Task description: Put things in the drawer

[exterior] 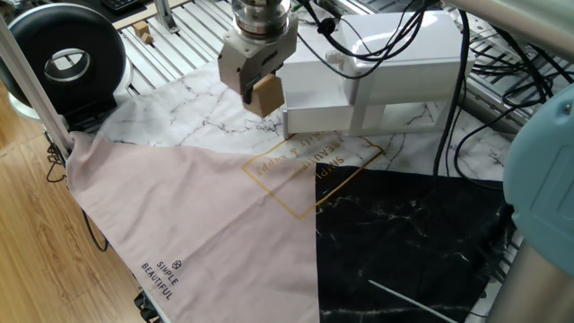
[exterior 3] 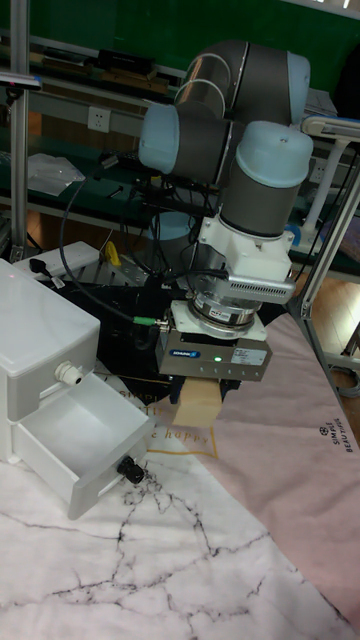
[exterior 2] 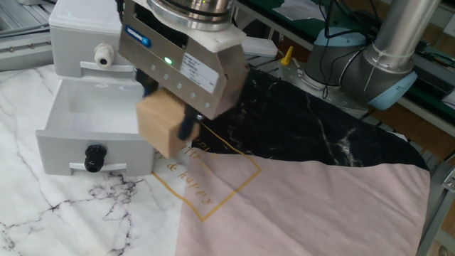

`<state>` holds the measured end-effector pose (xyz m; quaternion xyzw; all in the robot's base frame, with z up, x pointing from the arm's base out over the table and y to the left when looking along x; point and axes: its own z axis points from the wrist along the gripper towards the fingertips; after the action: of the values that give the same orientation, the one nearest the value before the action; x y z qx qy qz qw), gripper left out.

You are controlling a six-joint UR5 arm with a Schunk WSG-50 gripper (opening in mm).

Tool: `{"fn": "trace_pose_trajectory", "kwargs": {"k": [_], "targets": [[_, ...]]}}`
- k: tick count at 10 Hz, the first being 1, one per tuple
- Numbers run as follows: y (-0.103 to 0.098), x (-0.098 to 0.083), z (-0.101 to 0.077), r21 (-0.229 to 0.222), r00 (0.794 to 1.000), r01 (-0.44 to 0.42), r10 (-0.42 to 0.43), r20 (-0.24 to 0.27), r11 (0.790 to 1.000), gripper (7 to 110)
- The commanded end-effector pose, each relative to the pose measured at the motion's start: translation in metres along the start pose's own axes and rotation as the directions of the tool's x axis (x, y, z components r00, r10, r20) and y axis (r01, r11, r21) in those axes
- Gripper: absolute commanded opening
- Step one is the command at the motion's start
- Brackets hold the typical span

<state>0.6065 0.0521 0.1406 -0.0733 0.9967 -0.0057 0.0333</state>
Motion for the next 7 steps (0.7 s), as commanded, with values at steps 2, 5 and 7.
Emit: {"fn": "trace_pose_trajectory", "kwargs": {"k": [2,5,7], "targets": [[-0.016,-0.002,-0.01,-0.011,0.998,0.063,-0.063,0.007,0.998,7],[-0.06,0.007,-0.018,0.091,0.997,0.076,-0.073,-0.038,0.993,7],[-0.079,0.004,-0.015,0.102,0.996,0.085,-0.081,-0.048,0.991,7]]}}
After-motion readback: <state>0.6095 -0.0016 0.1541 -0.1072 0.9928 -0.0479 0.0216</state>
